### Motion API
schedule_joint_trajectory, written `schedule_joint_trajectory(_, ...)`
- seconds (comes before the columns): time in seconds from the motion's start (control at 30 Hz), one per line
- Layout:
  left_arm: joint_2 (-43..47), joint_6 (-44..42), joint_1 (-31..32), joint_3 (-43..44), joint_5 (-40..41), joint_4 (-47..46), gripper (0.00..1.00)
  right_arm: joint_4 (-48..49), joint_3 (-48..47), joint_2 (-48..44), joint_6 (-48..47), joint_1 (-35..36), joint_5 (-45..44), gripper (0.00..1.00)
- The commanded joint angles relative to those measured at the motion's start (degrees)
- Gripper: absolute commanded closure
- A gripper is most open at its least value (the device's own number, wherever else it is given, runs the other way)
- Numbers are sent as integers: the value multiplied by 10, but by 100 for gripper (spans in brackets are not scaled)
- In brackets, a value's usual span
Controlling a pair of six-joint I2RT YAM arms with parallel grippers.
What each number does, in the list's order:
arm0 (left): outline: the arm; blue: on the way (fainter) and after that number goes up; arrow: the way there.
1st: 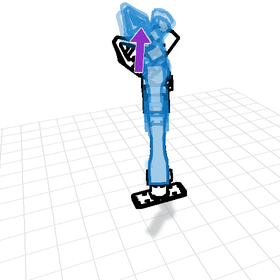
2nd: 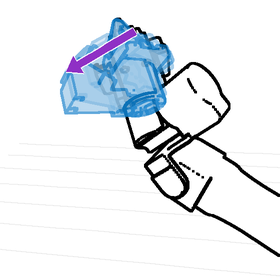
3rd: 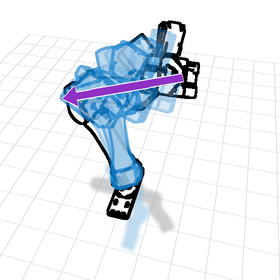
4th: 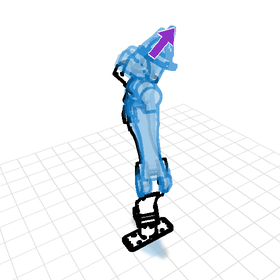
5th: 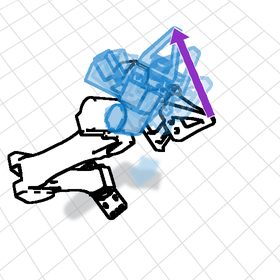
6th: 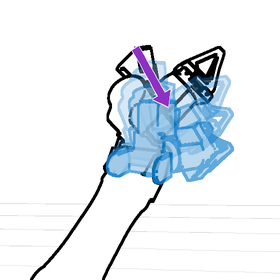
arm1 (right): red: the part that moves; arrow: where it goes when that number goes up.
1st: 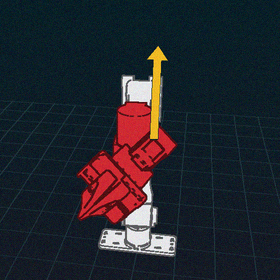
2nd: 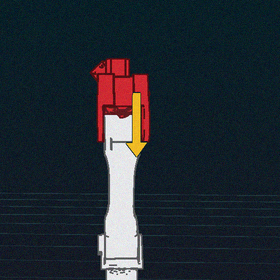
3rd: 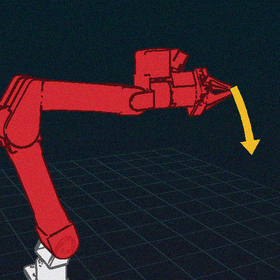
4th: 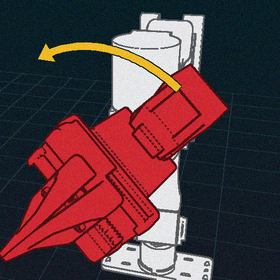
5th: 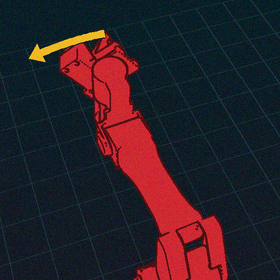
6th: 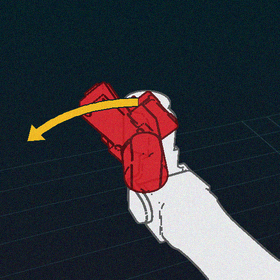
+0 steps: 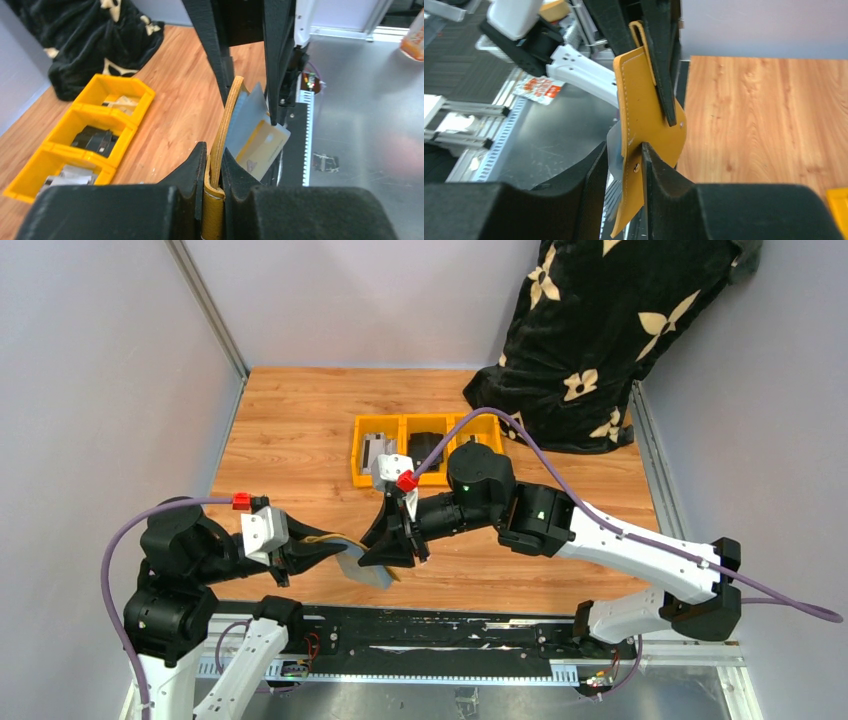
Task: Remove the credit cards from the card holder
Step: Remove the credit card from the card holder.
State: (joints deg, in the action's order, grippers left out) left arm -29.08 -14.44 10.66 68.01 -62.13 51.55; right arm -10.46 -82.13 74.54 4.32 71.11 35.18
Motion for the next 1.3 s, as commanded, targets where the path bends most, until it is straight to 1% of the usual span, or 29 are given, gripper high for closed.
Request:
schedule_joint_trajectory(0.0, 5, -25, 0, -6, 81, -15, 100, -1, -20, 16, -11, 36, -105, 68)
schedule_joint_trajectory(0.13, 9, -25, 0, -5, 71, -10, 100, 5, -27, 24, -3, 38, -190, 66)
schedule_joint_trajectory(0.27, 8, -40, 0, -2, 77, 6, 100, 22, -26, 26, 3, 39, -215, 75)
schedule_joint_trajectory(0.37, 7, -45, 0, -1, 78, 13, 100, 33, -32, 36, 10, 41, -208, 79)
schedule_joint_trajectory(0.43, 6, -44, 0, 1, 73, 15, 100, 35, -43, 46, 13, 42, -202, 86)
schedule_joint_trajectory(0.5, 4, -44, 0, 3, 69, 20, 100, 35, -54, 55, 20, 42, -206, 98)
schedule_joint_trajectory(0.53, 3, -45, 0, 6, 70, 25, 100, 37, -54, 55, 26, 42, -216, 100)
schedule_joint_trajectory(0.57, 2, -46, 0, 8, 73, 28, 93, 40, -52, 51, 33, 42, -233, 100)
schedule_joint_trajectory(0.6, 2, -47, 0, 9, 80, 31, 77, 46, -46, 44, 41, 41, -254, 100)
schedule_joint_trajectory(0.63, 3, -48, 0, 8, 87, 32, 65, 53, -39, 36, 50, 40, -270, 100)
schedule_joint_trajectory(0.67, 6, -51, 0, 8, 94, 34, 59, 63, -27, 24, 62, 37, -287, 100)
schedule_joint_trajectory(0.73, 12, -57, 0, 8, 123, 36, 51, 90, 7, -1, 96, 28, -311, 100)
schedule_joint_trajectory(0.8, 20, -68, 0, 8, 148, 36, 47, 125, 41, -27, 125, 19, -334, 100)
schedule_joint_trajectory(0.87, 30, -79, 0, 8, 161, 36, 44, 153, 72, -49, 166, 10, -347, 100)
schedule_joint_trajectory(0.97, 44, -74, 0, 7, 146, 36, 42, 196, 115, -76, 221, -8, -347, 100)
schedule_joint_trajectory(1.03, 50, -56, 0, 4, 115, 36, 37, 232, 143, -94, 262, -23, -331, 100)
schedule_joint_trajectory(1.17, 51, -20, 0, 2, 30, 37, 23, 305, 185, -104, 328, -42, -270, 100)
schedule_joint_trajectory(1.2, 50, -17, 0, 5, 22, 37, 20, 314, 189, -101, 342, -45, -251, 100)
schedule_joint_trajectory(1.27, 47, -23, 0, 14, 48, 37, 20, 335, 202, -98, 377, -56, -218, 100)
